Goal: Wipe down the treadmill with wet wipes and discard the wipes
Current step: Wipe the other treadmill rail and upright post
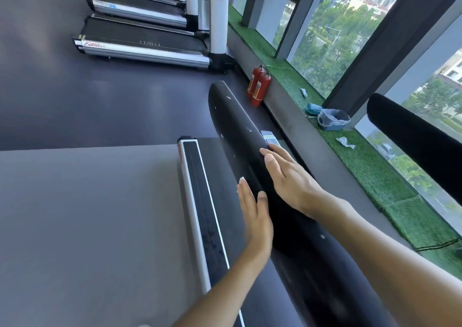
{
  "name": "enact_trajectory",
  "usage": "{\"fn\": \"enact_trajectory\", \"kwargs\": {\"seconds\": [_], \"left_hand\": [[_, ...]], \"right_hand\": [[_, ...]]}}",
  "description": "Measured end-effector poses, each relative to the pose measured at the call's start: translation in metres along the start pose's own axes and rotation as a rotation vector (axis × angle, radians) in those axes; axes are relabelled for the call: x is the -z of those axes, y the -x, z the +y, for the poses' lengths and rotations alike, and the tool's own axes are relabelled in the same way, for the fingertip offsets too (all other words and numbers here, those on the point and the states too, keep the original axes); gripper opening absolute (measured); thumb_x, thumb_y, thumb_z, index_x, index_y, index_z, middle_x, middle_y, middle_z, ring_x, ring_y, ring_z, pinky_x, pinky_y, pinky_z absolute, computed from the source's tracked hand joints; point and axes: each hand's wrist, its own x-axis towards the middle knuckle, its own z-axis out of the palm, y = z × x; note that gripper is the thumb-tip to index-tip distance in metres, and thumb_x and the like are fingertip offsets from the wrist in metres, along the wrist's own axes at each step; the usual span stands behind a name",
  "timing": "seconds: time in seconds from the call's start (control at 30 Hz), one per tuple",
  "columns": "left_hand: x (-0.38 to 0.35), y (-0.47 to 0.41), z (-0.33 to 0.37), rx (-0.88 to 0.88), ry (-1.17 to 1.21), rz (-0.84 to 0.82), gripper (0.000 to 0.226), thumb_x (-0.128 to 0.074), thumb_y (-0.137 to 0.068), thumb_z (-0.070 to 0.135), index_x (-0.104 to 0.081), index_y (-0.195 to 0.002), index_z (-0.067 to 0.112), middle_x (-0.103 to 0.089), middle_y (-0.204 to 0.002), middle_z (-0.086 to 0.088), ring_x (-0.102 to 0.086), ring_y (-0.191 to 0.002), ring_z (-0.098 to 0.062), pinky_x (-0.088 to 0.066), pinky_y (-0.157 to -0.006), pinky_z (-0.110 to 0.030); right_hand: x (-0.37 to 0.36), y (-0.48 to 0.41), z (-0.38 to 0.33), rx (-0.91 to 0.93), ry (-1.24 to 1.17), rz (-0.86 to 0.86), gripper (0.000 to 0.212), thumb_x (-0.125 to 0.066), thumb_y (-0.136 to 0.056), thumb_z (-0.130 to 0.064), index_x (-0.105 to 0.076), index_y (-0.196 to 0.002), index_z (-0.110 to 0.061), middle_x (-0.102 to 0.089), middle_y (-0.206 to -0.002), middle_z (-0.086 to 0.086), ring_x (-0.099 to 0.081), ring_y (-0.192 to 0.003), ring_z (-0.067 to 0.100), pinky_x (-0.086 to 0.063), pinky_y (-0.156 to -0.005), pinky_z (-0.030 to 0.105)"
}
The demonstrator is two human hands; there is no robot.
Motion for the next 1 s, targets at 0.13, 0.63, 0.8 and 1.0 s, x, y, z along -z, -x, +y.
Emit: {"fn": "enact_trajectory", "kwargs": {"seconds": [0.13, 0.63, 0.8, 1.0], "left_hand": [[-0.005, 0.022, -0.013, 0.009, 0.065, -0.032, 0.058, -0.027, -0.107, 0.042, 0.007, -0.154, 0.043, 0.015, -0.157, 0.033, 0.011, -0.142, 0.016, 0.0, -0.124, -0.032], [0.008, -0.043, 0.027, -0.248, -0.291, -0.06, 0.056, -0.019, -0.109, 0.025, 0.013, -0.155, 0.029, 0.027, -0.158, 0.021, 0.03, -0.14, 0.008, 0.008, -0.124, -0.037], [0.007, -0.006, 0.023, -0.342, -0.373, -0.141, 0.057, -0.019, -0.108, 0.026, 0.017, -0.152, 0.03, 0.032, -0.156, 0.023, 0.03, -0.143, 0.0, 0.009, -0.123, -0.037], [0.017, -0.07, 0.038, -0.258, -0.364, -0.098, 0.056, -0.017, -0.109, 0.026, 0.013, -0.155, 0.027, 0.027, -0.158, 0.019, 0.031, -0.14, 0.007, 0.008, -0.124, -0.036]], "right_hand": [[-0.001, -0.002, 0.002, -0.008, 0.023, -0.003, 0.051, -0.02, -0.103, -0.054, -0.038, -0.15, -0.039, -0.016, -0.159, -0.029, -0.027, -0.144, 0.0, -0.027, -0.118, 0.038], [-0.001, -0.003, 0.002, -0.075, -0.079, 0.031, 0.05, -0.024, -0.103, -0.052, -0.039, -0.15, -0.039, -0.023, -0.157, -0.032, -0.025, -0.139, -0.012, -0.021, -0.117, 0.024], [0.001, 0.0, 0.0, -0.077, -0.084, 0.034, 0.054, -0.025, -0.102, -0.053, -0.028, -0.154, -0.039, -0.024, -0.157, -0.028, -0.021, -0.141, -0.011, -0.018, -0.116, 0.02], [0.001, 0.0, -0.003, -0.056, -0.033, 0.025, 0.07, -0.018, -0.091, -0.062, -0.032, -0.154, -0.034, -0.024, -0.157, -0.027, -0.023, -0.138, -0.013, -0.018, -0.11, 0.013]]}}
